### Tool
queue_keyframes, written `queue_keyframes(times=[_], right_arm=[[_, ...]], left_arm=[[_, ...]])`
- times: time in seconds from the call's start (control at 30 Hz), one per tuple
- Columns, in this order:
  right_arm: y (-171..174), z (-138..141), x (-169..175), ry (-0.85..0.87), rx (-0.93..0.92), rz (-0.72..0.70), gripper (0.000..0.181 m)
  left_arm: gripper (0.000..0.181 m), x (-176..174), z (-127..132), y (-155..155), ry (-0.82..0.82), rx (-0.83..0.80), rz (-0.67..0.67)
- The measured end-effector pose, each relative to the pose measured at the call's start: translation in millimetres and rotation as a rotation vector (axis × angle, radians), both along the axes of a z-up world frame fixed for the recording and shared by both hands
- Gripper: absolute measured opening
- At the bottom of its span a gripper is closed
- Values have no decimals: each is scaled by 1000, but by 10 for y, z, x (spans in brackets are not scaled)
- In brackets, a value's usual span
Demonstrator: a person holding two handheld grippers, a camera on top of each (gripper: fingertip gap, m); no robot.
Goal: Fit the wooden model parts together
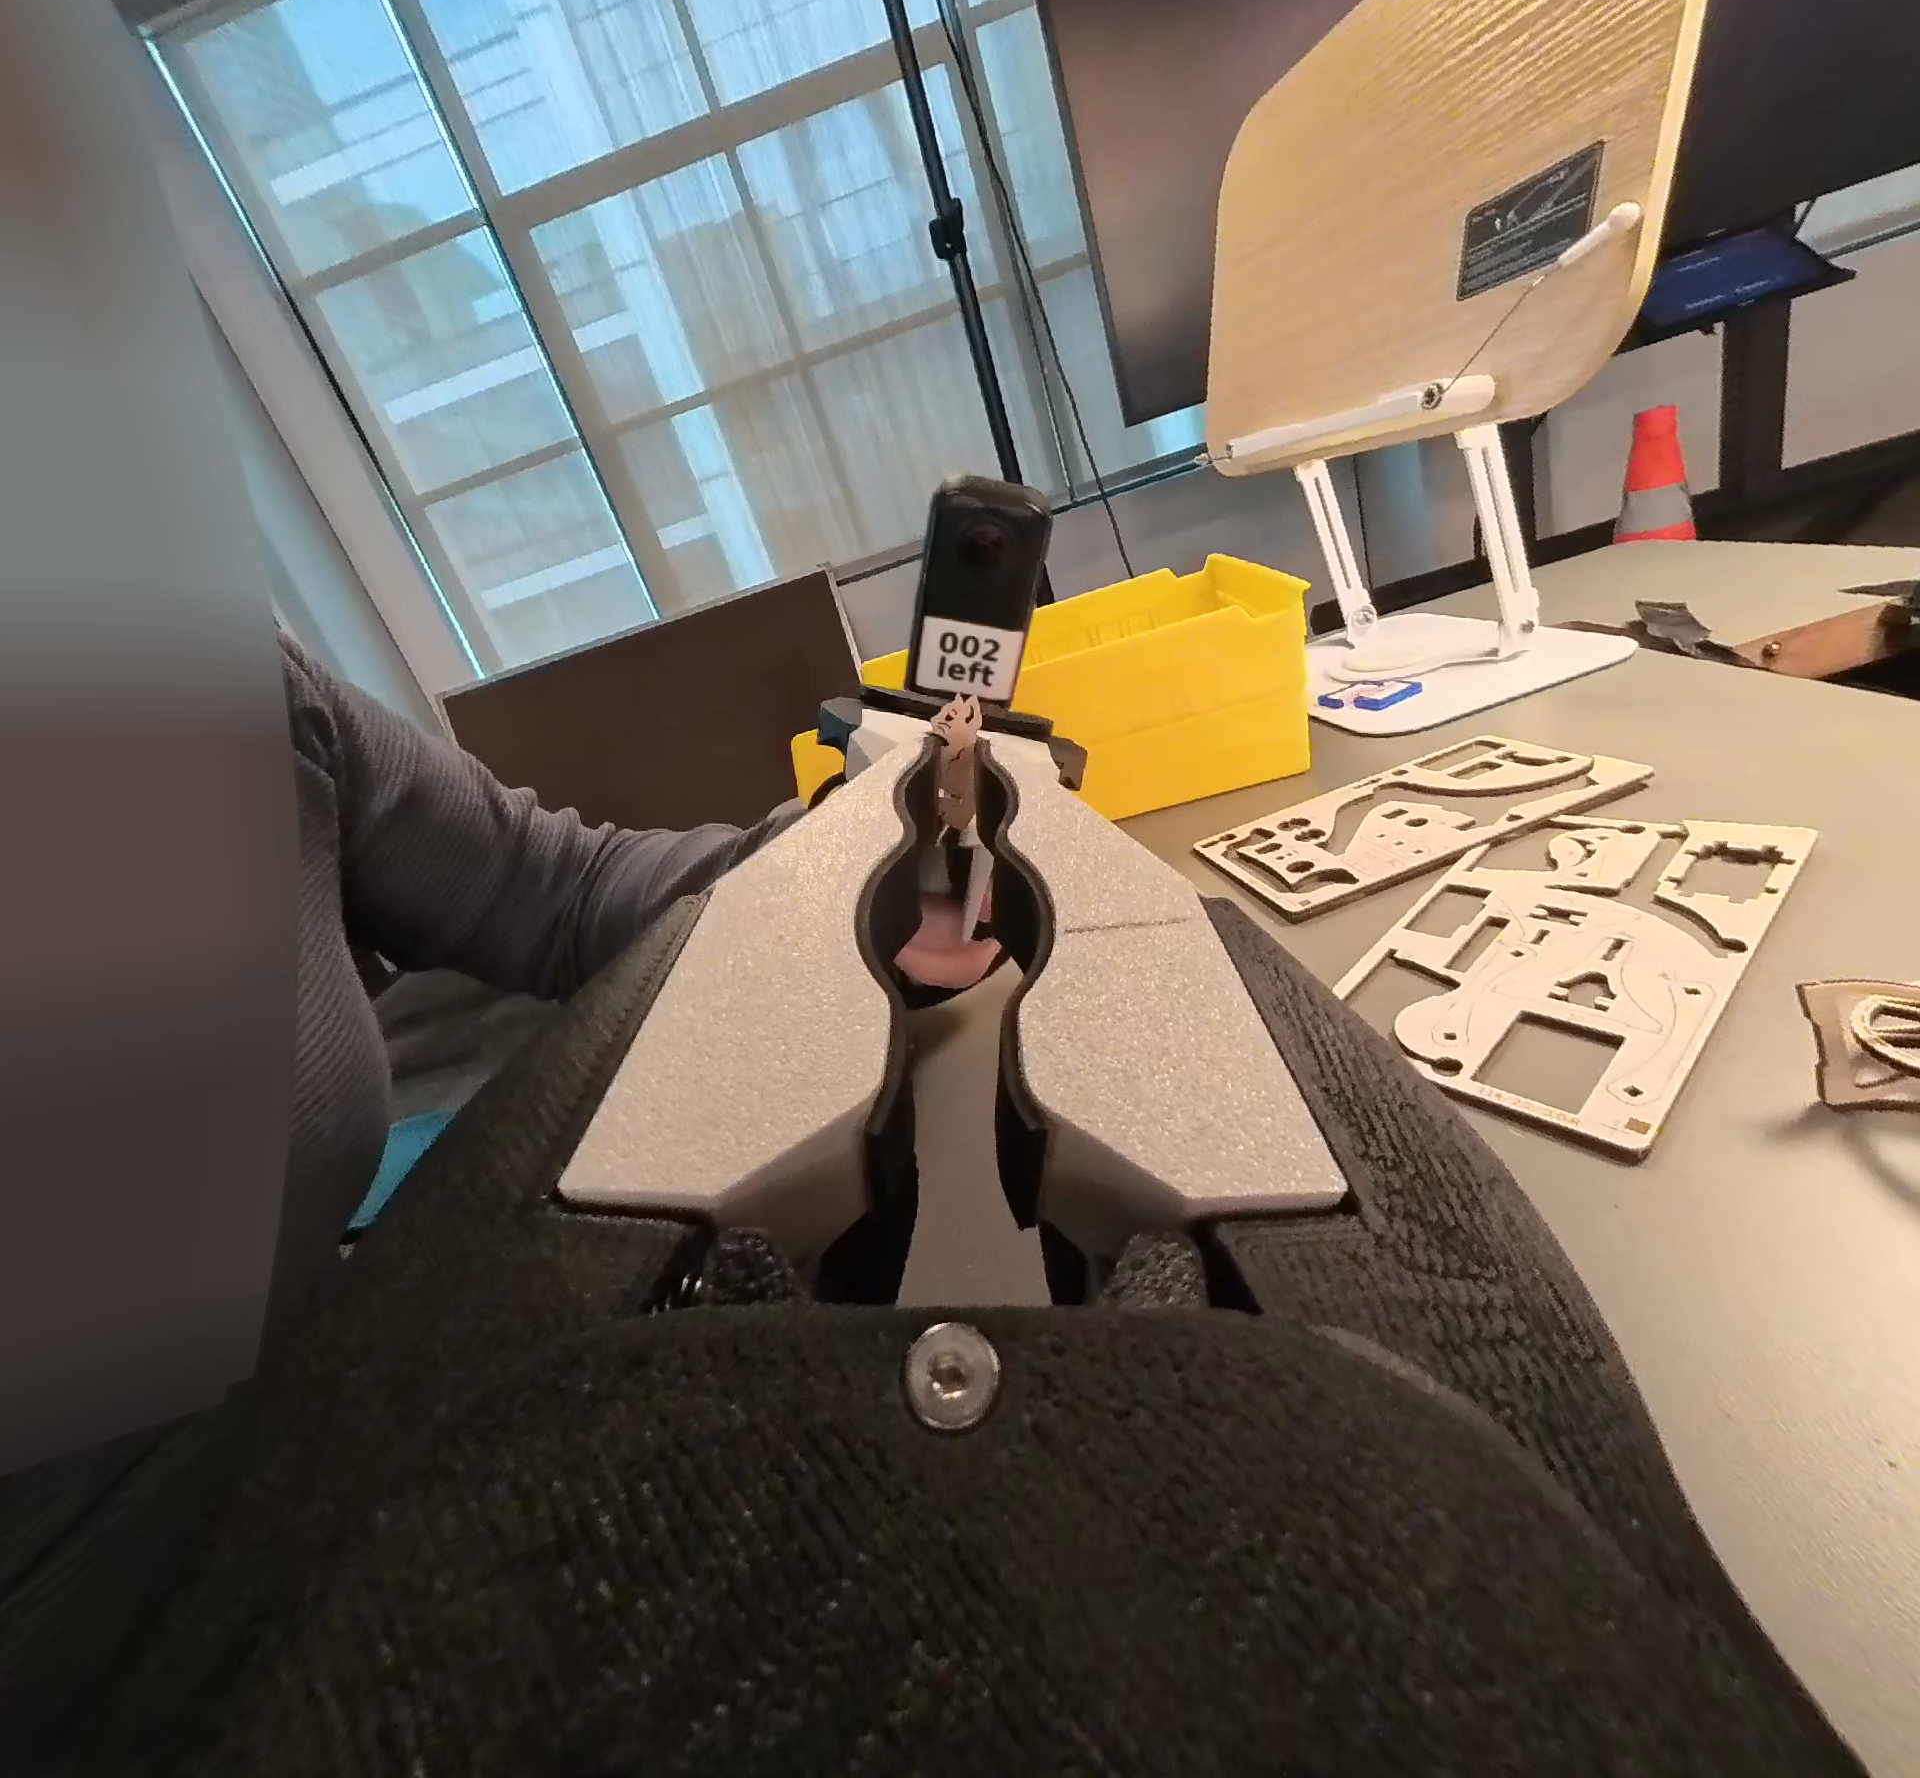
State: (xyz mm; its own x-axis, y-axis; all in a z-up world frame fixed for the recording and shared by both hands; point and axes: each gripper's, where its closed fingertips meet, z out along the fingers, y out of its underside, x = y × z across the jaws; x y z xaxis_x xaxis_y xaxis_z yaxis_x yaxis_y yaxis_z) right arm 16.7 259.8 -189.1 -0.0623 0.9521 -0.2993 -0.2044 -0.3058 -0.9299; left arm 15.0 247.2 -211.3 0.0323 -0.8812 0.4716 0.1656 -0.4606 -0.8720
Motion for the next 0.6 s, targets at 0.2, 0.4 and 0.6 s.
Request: queue_keyframes(times=[0.2,0.4,0.6], right_arm=[[-12,28,3,9,34,-17,4],[-31,74,-15,30,84,-55,4],[-31,98,-27,32,135,-102,4]], left_arm=[[0,-8,38,-5,-35,-2,-5],[0,-36,127,-15,-118,-29,-25],[0,-66,137,26,-138,-47,-15]])
